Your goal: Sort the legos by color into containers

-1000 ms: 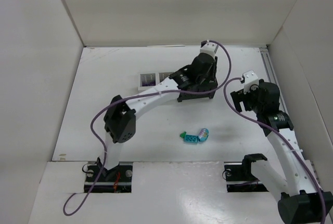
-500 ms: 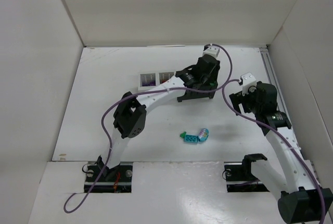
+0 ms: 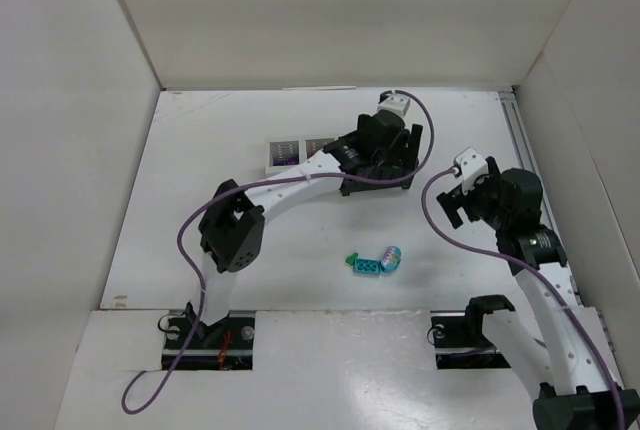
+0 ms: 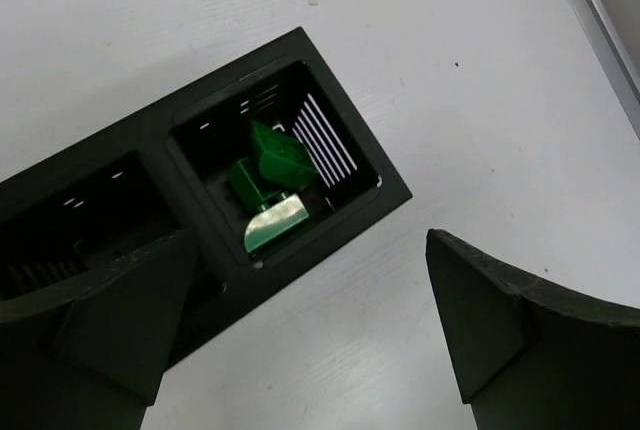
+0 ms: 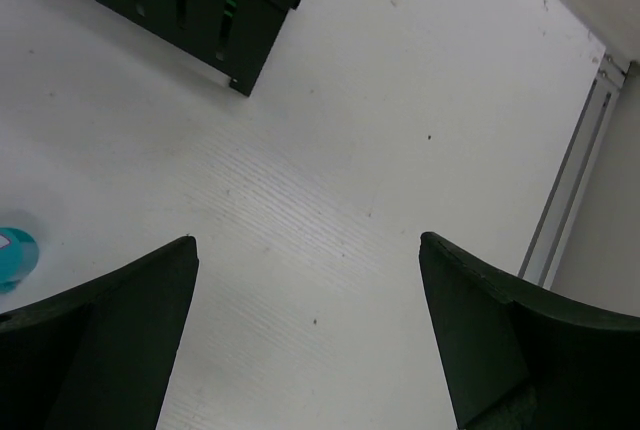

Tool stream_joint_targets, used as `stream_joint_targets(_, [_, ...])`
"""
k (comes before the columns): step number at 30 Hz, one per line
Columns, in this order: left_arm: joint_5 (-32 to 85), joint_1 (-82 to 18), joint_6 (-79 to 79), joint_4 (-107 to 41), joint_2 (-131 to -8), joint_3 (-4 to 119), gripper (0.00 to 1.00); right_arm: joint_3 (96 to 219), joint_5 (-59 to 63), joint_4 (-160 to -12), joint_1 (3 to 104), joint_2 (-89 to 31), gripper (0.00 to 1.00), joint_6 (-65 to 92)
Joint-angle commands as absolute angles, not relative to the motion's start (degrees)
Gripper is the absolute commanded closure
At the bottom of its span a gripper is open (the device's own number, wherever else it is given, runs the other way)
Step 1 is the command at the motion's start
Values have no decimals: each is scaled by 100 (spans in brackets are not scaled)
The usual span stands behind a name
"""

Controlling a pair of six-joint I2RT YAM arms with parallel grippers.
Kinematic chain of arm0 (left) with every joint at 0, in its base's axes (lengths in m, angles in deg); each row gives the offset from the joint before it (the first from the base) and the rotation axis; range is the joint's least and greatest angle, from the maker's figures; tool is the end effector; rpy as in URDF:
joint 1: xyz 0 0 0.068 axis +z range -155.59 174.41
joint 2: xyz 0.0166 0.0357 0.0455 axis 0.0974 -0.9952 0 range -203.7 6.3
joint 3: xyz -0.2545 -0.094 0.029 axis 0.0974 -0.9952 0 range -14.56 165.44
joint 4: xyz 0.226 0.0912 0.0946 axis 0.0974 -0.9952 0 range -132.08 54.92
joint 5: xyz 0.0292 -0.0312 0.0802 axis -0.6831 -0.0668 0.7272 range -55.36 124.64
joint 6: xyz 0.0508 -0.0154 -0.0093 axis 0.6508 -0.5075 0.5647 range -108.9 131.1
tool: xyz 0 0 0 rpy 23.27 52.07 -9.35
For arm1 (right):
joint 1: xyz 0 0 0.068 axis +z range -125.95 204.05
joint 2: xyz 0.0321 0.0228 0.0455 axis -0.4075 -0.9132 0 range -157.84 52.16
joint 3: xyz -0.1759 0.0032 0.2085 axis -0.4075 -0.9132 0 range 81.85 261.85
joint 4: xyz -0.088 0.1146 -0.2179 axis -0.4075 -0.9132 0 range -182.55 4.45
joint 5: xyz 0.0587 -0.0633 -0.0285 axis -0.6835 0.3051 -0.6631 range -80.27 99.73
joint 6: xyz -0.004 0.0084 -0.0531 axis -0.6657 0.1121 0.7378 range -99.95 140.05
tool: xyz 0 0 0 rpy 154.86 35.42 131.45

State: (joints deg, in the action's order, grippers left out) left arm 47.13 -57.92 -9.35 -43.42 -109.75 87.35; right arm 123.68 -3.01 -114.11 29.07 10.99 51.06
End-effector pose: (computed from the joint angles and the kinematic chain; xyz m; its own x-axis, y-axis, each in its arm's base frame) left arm 0.3047 -0.3821 0.3075 -0.4463 0.0197 -0.8947 0.5281 0.8129 -0.2455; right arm 0.1603 0.0220 0.2993 -0.2556 -0.5269 -0.8106 -0.4797 0.7971 -0.3668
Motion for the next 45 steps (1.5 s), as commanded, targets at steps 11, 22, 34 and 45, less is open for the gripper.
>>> stream_joint_targets(11, [5793,-5596,-1437,-4201,-7309,5773,1,12491,-997,-10559,5970,105,4,5363])
stream_joint_targets(22, [5960,-5595,-2730,-4993,-5251,3678,1,13010,-311,-10252,7828,-2165,8,5670])
stream_joint_targets(34, [6188,-5595,-3161,-5283,-4248,3009,1,13450,-215,-10102,7881,-3563,8,5794])
stream_joint_targets(45, [6242,-5595,-3284,-5345,-3492,2596,1,13450,550,-10287,7881,-4047,13,5276])
